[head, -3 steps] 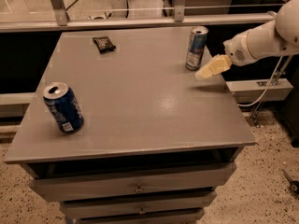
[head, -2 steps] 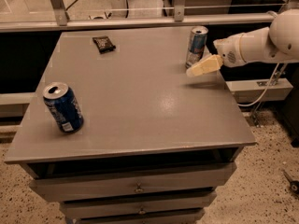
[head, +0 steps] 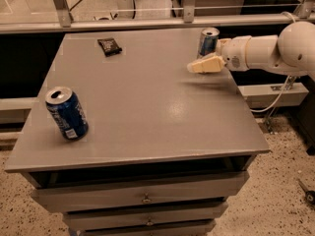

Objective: Move redbull can near pepsi can

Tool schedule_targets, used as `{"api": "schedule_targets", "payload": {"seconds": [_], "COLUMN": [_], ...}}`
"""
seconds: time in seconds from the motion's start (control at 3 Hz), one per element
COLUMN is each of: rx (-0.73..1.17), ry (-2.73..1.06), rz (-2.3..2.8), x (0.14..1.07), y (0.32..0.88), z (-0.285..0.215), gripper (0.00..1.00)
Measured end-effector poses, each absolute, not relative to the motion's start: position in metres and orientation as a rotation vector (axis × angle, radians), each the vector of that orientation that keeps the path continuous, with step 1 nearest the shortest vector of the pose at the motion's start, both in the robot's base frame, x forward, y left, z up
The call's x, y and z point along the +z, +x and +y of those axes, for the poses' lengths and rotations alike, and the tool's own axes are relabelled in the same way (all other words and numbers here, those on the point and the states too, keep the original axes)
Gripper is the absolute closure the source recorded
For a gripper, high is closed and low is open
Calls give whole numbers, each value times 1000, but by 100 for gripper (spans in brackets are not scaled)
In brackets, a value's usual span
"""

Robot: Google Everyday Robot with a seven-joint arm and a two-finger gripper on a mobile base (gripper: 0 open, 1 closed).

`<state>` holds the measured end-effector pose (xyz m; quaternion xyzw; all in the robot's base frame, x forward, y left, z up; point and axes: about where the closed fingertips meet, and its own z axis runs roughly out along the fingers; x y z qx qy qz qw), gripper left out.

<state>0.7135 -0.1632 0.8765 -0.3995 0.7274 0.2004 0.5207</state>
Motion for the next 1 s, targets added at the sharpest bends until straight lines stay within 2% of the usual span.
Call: {"api": "schedule_targets", "payload": {"seconds": [1.0], "rx": [521], "ry": [-993], "rz": [1660], "x": [900], "y": [698], "z": [-150], "gripper": [96]}}
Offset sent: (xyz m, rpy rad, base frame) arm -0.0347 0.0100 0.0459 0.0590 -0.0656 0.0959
